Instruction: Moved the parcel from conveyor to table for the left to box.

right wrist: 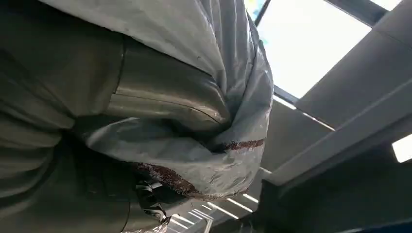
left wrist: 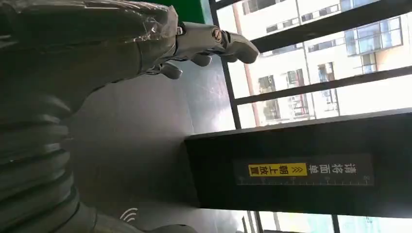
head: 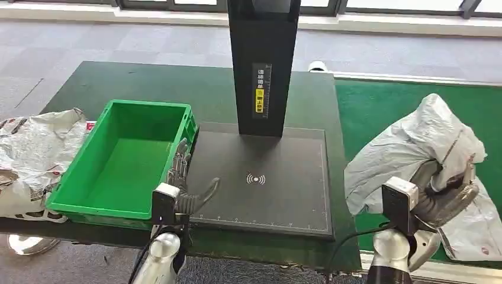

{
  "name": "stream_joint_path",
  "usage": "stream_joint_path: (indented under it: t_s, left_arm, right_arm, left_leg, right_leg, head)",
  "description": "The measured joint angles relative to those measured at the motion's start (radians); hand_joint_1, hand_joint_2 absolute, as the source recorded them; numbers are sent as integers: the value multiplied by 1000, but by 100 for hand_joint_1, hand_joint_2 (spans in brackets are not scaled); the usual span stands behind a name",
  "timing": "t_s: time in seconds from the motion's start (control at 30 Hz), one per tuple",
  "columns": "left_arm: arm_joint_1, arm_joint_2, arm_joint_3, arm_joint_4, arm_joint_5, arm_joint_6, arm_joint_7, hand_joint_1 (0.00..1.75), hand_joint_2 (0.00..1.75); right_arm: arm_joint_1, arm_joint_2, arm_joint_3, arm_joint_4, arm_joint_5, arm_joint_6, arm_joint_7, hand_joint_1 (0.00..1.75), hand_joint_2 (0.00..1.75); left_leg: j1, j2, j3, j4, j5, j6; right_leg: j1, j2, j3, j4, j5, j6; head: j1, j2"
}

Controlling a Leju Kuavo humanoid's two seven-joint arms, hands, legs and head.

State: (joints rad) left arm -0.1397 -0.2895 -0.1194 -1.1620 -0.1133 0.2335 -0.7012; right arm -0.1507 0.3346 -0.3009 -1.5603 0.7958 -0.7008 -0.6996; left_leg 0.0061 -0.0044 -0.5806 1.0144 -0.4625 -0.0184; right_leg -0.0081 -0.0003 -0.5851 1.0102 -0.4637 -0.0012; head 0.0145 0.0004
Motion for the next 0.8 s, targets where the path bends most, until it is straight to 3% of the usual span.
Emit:
stream_joint_path:
  t_s: [0.27,0.63,0.8]
  left_arm:
    - [0,0,0,0,2,0,0,0,175]
    - [0,0,0,0,4,0,0,0,175]
    - [0,0,0,0,4,-3,0,0,175]
  right_arm:
    - [13,-1,141,-87,9,0,0,175,175]
    - [12,-3,265,-15,40,5,1,175,175]
    - [-41,-6,355,227,-83,59,3,175,175]
  left_leg:
    - [0,2,1,0,0,0]
    - [0,2,0,0,0,0]
    - [1,5,2,-1,0,0]
  right_leg:
    - [0,2,0,0,0,0]
    - [1,1,1,0,0,0]
    - [1,4,0,0,1,-1]
  head:
    - [0,0]
    - [0,0]
    - [0,0]
